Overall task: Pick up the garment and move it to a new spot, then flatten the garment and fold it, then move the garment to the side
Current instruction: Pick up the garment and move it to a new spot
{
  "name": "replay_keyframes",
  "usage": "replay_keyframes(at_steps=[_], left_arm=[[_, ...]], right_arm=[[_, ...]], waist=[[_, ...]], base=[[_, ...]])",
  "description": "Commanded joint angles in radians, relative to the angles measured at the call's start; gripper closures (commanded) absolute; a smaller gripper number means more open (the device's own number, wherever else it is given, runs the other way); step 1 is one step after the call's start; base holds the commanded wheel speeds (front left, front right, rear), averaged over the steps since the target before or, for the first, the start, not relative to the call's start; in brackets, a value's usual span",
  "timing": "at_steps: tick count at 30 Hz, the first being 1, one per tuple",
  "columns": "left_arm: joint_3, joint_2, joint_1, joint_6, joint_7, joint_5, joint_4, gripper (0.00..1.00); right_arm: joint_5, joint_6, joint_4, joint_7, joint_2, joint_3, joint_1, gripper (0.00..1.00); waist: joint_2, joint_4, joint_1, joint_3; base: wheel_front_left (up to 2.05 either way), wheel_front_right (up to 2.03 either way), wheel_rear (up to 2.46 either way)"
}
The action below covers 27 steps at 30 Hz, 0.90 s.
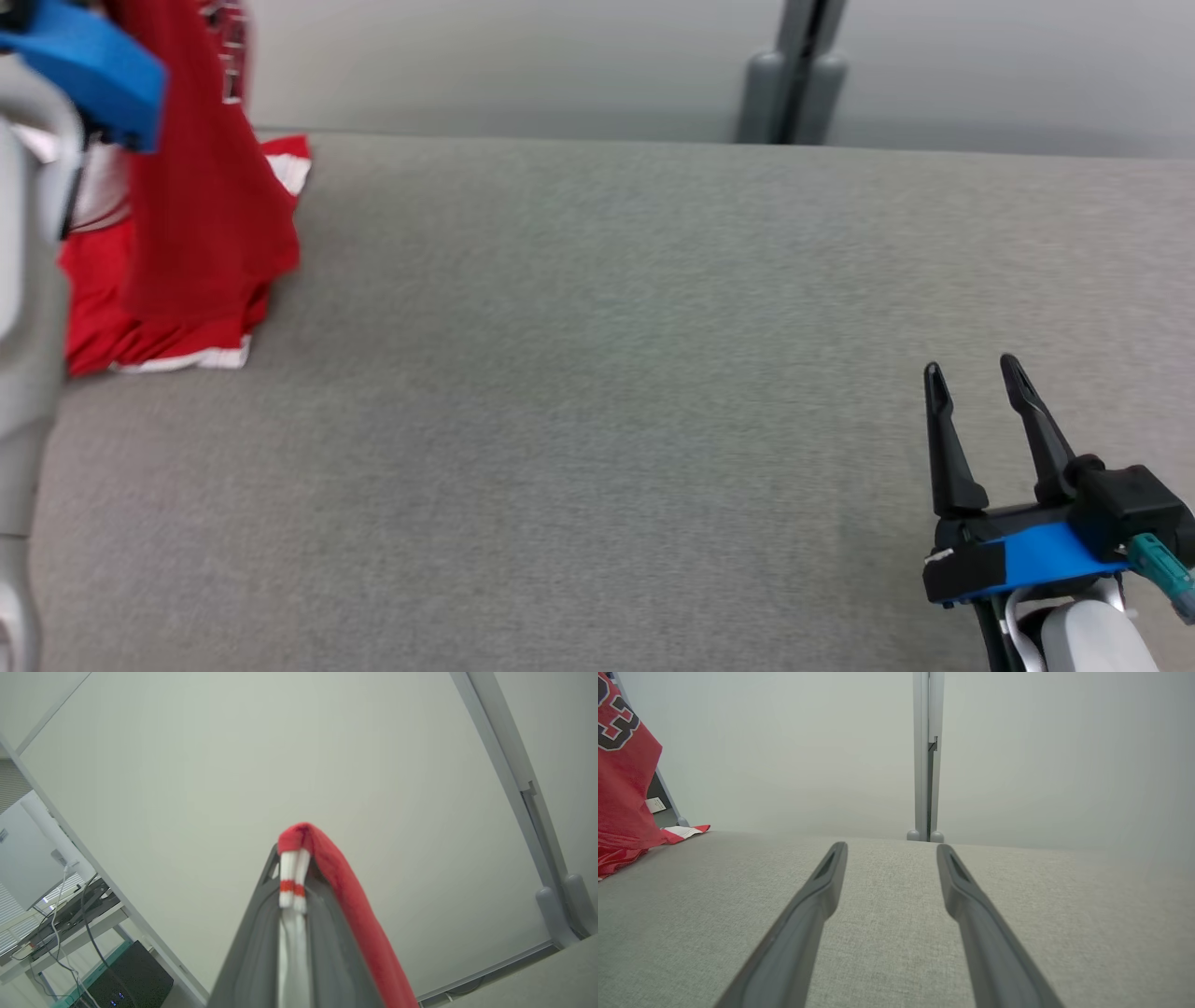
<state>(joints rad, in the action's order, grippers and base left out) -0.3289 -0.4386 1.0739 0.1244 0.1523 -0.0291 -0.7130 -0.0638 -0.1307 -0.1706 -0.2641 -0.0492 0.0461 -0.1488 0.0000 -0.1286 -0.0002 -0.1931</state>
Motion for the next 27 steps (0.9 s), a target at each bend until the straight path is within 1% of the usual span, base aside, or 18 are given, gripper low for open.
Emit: replay_keyframes(at_steps=[1,6,10,12,15,18,20,24,27], left_arm=[[-0.021,0.012,0.014,0.006,-0.015,-0.011,0.033,1.00],[-0.101,0.059,0.023,0.006,-0.084,-0.080,0.182,1.00],[-0.124,0.103,0.011,0.006,-0.127,-0.167,0.295,1.00],[-0.130,0.119,-0.019,0.006,-0.140,-0.197,0.336,1.00],[-0.144,0.141,-0.090,0.001,-0.140,-0.227,0.361,1.00],[-0.154,0.157,-0.180,-0.013,-0.121,-0.252,0.337,1.00],[-0.151,0.168,-0.256,-0.024,-0.096,-0.275,0.292,1.00],[-0.148,0.180,-0.373,-0.052,-0.027,-0.295,0.161,1.00],[-0.146,0.178,-0.422,-0.075,0.029,-0.290,0.057,1.00]], right_arm=[[-0.012,0.000,-0.001,-0.001,-0.002,0.006,0.018,0.00],[-0.035,0.000,0.002,-0.001,-0.002,0.031,0.033,0.00],[-0.044,0.000,0.009,-0.001,-0.002,0.055,0.023,0.00],[-0.045,0.000,0.012,-0.001,-0.002,0.070,0.015,0.00],[-0.049,0.000,0.014,-0.001,-0.002,0.085,0.005,0.00],[-0.054,0.000,0.017,-0.001,-0.002,0.089,-0.012,0.00],[-0.054,0.000,0.021,-0.001,-0.002,0.089,-0.020,0.00],[-0.055,0.000,0.025,-0.001,-0.002,0.086,-0.041,0.00],[-0.053,0.000,0.029,-0.001,-0.002,0.083,-0.051,0.00]], waist=[[0.0000,0.067,0.0002,0.061],[0.0000,0.120,0.0002,0.077],[0.0000,0.147,0.0002,0.064],[0.0000,0.155,0.0002,0.052],[0.0000,0.166,0.0002,0.033],[0.0000,0.178,0.0002,0.011],[0.0000,0.187,0.0002,-0.005],[0.0000,0.205,0.0002,-0.041],[0.0000,0.216,0.0002,-0.066]], base=[[0.00,0.00,0.00],[0.00,0.00,0.00],[0.00,0.00,0.00],[0.00,0.00,0.00],[0.00,0.00,0.00],[0.00,0.00,0.00],[0.00,0.00,0.00],[0.00,0.00,0.00],[0.00,0.00,0.00]])
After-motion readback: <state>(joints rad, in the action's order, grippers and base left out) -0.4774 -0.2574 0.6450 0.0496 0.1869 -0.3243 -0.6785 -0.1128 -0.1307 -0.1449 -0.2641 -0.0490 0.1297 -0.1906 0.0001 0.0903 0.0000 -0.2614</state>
